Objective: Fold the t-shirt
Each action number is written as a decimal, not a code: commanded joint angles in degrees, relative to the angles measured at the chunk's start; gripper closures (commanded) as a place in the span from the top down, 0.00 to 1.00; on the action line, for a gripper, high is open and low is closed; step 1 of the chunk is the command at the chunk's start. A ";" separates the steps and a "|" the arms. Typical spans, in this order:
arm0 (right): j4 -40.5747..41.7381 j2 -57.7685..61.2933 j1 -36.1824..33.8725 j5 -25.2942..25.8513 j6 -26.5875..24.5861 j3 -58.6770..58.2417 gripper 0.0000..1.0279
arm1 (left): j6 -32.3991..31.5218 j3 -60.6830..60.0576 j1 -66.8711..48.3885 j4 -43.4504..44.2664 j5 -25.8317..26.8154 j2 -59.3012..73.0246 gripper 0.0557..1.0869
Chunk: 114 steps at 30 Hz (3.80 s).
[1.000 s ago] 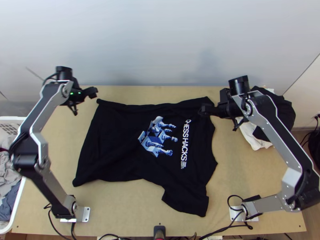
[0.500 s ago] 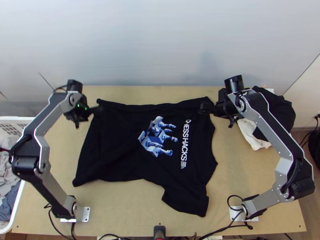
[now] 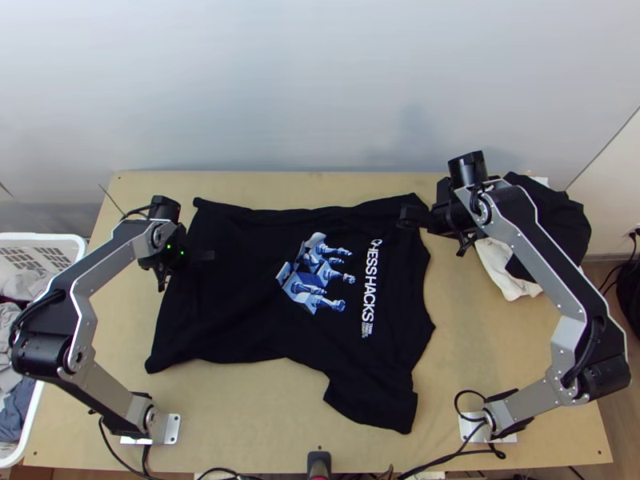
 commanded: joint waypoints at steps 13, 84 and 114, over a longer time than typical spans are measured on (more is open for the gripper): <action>0.01 -2.08 -0.30 -0.10 0.04 -2.20 0.97 | 3.29 -2.82 2.86 3.97 -1.58 -3.46 0.04; 1.07 5.74 -2.59 0.08 -0.49 2.20 0.97 | -8.22 60.99 1.71 -11.68 -1.41 38.99 0.07; 8.45 32.37 -7.16 8.43 -1.46 20.04 0.96 | -7.96 61.17 3.12 -9.48 -1.32 34.68 0.04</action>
